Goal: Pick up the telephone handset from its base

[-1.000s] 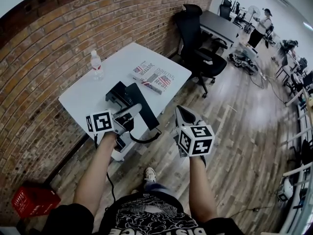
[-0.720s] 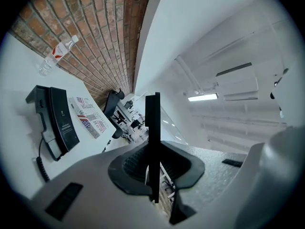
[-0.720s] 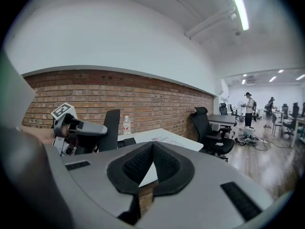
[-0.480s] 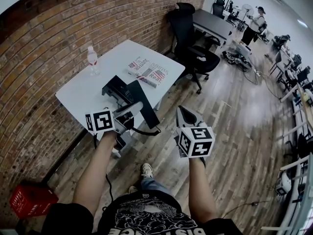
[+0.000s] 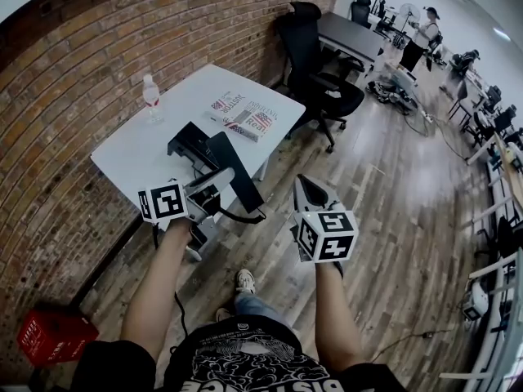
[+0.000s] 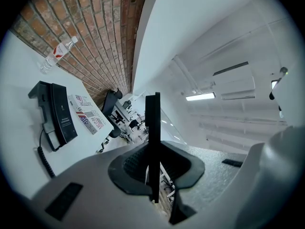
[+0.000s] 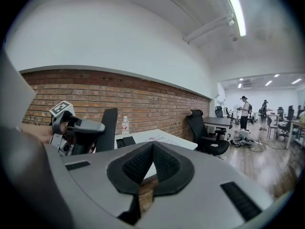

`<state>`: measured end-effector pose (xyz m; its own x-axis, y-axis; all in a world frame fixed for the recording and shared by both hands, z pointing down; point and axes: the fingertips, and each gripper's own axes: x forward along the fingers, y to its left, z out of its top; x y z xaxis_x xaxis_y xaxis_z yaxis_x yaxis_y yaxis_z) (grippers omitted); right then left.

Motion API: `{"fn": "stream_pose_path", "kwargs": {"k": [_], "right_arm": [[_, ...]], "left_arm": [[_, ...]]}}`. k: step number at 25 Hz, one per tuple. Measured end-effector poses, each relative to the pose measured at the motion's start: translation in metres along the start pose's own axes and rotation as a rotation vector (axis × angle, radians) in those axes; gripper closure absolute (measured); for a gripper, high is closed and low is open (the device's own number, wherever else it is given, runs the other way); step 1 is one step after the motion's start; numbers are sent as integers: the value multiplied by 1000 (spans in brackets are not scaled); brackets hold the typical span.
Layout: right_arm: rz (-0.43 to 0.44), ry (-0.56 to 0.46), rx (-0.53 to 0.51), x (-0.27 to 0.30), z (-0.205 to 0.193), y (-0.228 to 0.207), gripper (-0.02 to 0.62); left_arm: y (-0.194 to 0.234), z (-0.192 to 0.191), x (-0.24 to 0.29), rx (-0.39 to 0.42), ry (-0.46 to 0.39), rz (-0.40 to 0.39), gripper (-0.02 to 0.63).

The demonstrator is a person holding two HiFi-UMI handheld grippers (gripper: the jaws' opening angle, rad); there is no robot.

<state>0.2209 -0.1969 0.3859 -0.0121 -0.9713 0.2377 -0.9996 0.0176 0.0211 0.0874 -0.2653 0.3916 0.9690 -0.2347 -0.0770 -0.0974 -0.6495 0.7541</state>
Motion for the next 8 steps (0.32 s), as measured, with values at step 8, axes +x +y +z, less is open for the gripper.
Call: {"fn": "stream_pose_path", "kwargs": {"k": [8], "right_arm": [[0, 0, 0, 5, 6, 3, 595]], "left_arm": [[4, 6, -2, -10, -1, 6, 532]]}}
